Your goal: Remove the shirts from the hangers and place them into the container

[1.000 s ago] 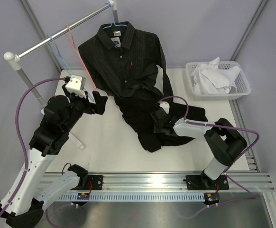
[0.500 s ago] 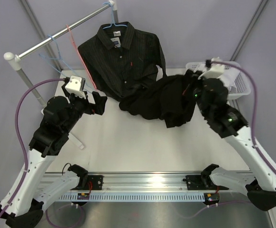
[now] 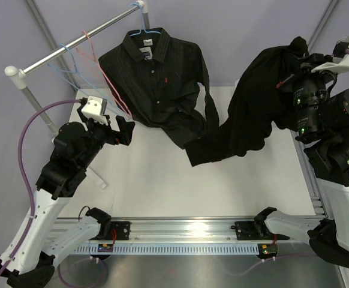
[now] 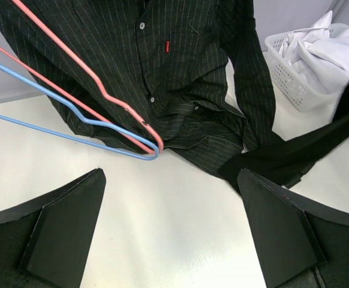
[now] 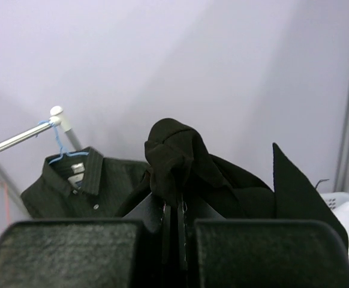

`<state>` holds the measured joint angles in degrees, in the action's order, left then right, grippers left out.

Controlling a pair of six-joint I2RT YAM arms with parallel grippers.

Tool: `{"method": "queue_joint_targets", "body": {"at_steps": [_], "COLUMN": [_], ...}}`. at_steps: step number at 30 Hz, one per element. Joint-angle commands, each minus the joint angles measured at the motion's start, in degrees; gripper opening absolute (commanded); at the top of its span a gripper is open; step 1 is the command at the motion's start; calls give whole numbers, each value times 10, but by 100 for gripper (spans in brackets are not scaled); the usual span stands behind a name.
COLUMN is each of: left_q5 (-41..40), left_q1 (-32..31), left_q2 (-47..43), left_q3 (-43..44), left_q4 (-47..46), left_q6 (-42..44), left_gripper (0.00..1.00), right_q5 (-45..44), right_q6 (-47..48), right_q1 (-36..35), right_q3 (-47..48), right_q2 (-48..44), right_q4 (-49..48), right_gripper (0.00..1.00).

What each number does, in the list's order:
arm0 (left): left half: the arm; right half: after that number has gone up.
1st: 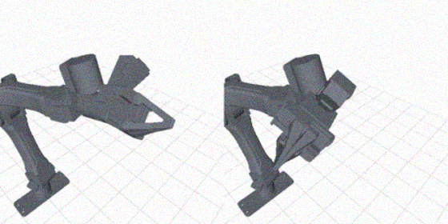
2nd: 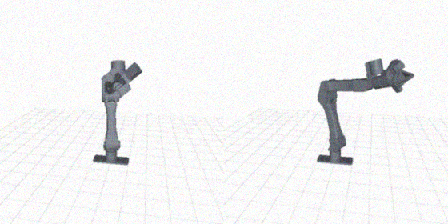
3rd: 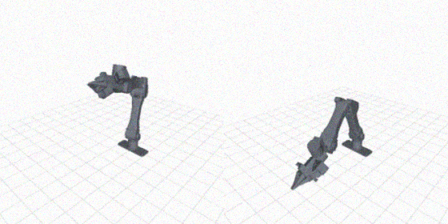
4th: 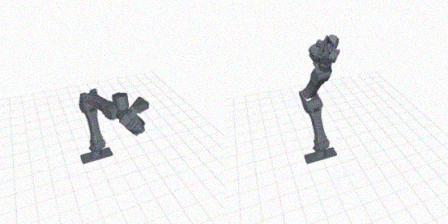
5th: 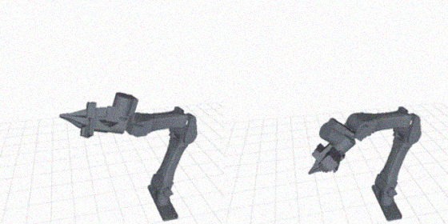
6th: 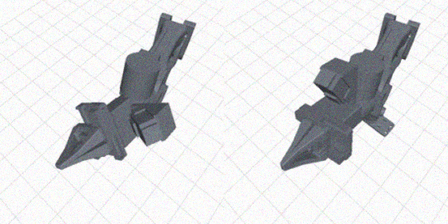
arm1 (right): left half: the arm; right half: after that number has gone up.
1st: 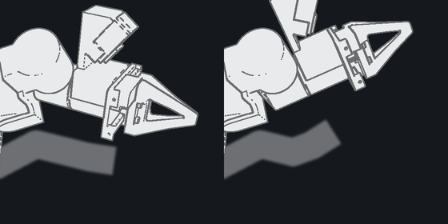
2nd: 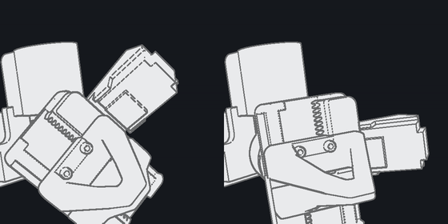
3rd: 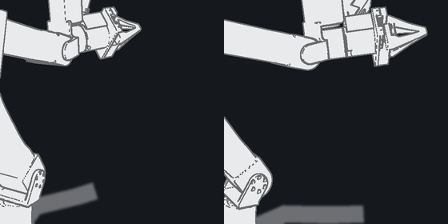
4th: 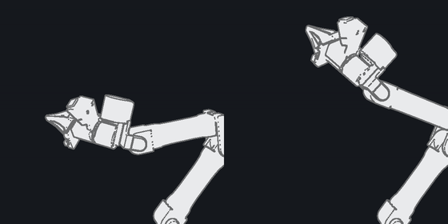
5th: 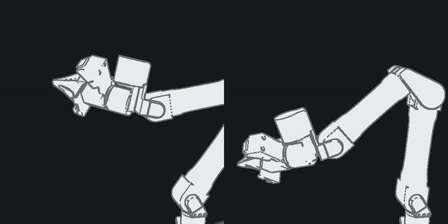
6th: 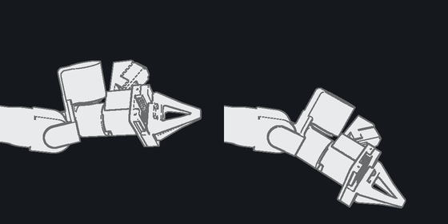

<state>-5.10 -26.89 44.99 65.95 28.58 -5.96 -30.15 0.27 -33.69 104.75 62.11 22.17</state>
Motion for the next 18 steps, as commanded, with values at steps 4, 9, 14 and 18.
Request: {"method": "queue_joint_targets", "body": {"at_steps": [4, 9, 14, 18], "left_q5": [1, -1, 8, 12], "left_q1": [1, 2, 2, 1], "left_q2": [-3, -3, 3, 7], "left_q3": [-4, -5, -6, -6], "left_q4": [-35, -35, -35, -35], "left_q6": [6, 7, 4, 2], "left_gripper": [99, 99, 99, 99], "right_q5": [-15, -35, -6, 29], "right_q6": [82, 118, 83, 47], "right_q1": [30, 51, 126, 204], "right_q3": [98, 133, 82, 20], "right_q2": [75, 114, 134, 149], "right_q4": [-49, -75, -111, -163], "right_gripper": [0, 0, 0, 0]}}
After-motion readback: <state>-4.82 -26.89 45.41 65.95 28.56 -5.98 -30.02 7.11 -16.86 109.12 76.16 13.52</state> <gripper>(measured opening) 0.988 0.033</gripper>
